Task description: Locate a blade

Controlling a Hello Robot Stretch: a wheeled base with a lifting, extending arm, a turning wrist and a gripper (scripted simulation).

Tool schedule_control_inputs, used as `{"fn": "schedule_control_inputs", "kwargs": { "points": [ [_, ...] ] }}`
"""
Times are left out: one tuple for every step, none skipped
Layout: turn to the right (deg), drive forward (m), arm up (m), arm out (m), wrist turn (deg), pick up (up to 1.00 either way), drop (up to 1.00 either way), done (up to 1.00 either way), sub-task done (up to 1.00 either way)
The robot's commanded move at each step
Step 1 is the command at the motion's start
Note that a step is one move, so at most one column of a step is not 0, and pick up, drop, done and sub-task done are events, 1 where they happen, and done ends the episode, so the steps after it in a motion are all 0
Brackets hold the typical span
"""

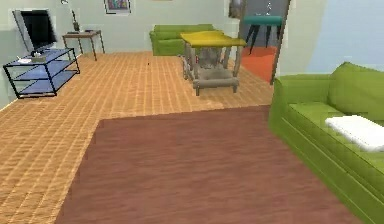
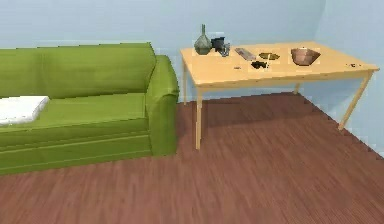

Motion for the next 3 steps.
{"fn": "schedule_control_inputs", "kwargs": {
  "points": [
    [0.0,0.15,0.0,0.0,0.0,0.0,0.0,0.0,0.0],
    [-9.0,0.0,0.0,0.0,0.0,0.0,0.0,0.0,0.0],
    [0.0,0.6,0.0,0.0,0.0,0.0,0.0,0.0,0.0]
  ]
}}
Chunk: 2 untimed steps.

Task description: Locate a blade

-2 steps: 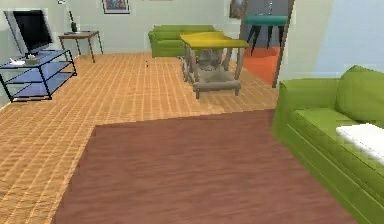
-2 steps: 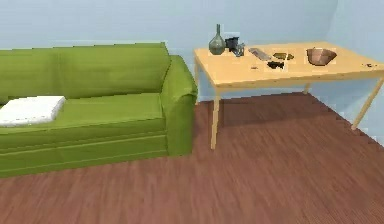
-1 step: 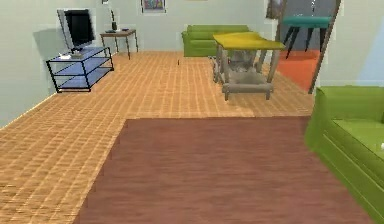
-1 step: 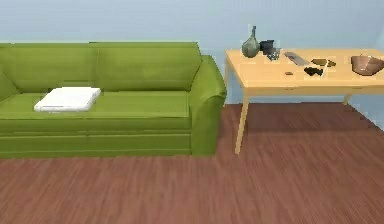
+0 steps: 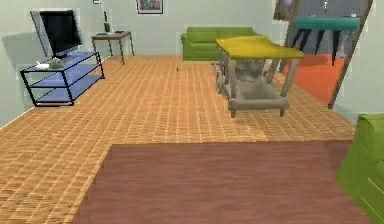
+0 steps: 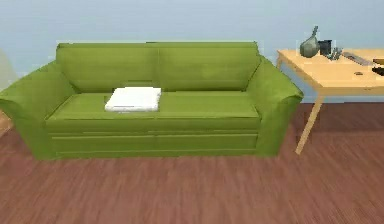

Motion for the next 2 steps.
{"fn": "schedule_control_inputs", "kwargs": {
  "points": [
    [21.0,0.0,0.0,0.0,0.0,0.0,0.0,0.0,0.0],
    [0.0,1.0,0.0,0.0,0.0,0.0,0.0,0.0,0.0]
  ]
}}
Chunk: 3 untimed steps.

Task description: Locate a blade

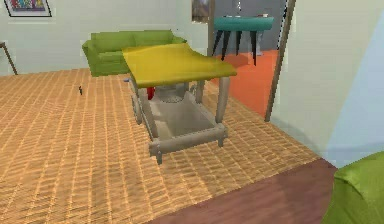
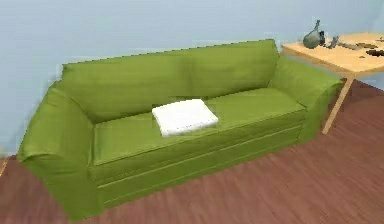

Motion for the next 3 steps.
{"fn": "schedule_control_inputs", "kwargs": {
  "points": [
    [3.0,0.0,0.0,0.0,0.0,0.0,0.0,0.0,0.0],
    [0.0,0.8,0.0,0.0,0.0,0.0,0.0,0.0,0.0],
    [36.0,0.0,0.0,0.0,0.0,0.0,0.0,0.0,0.0]
  ]
}}
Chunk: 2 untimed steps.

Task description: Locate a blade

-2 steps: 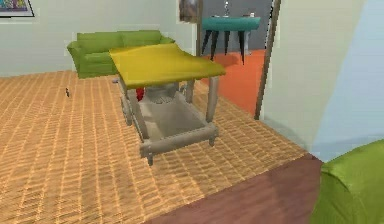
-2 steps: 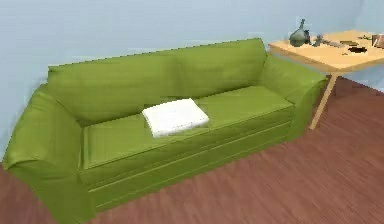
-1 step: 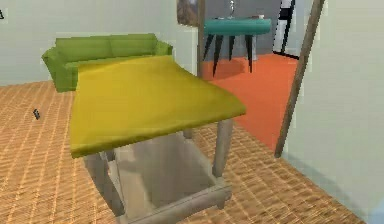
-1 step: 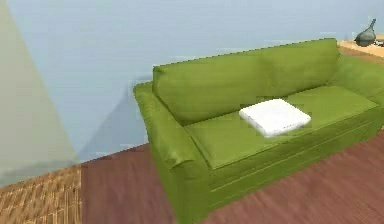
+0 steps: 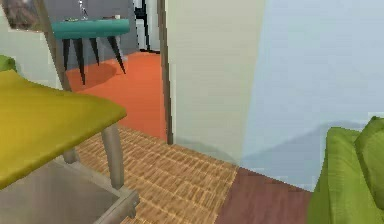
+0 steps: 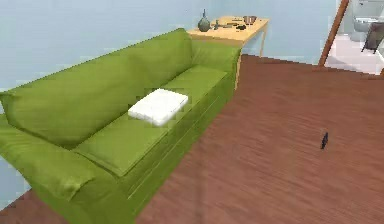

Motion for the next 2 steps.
{"fn": "schedule_control_inputs", "kwargs": {
  "points": [
    [0.0,0.65,0.0,0.0,0.0,0.0,0.0,0.0,0.0],
    [0.0,0.55,0.0,0.0,0.0,0.0,0.0,0.0,0.0]
  ]
}}
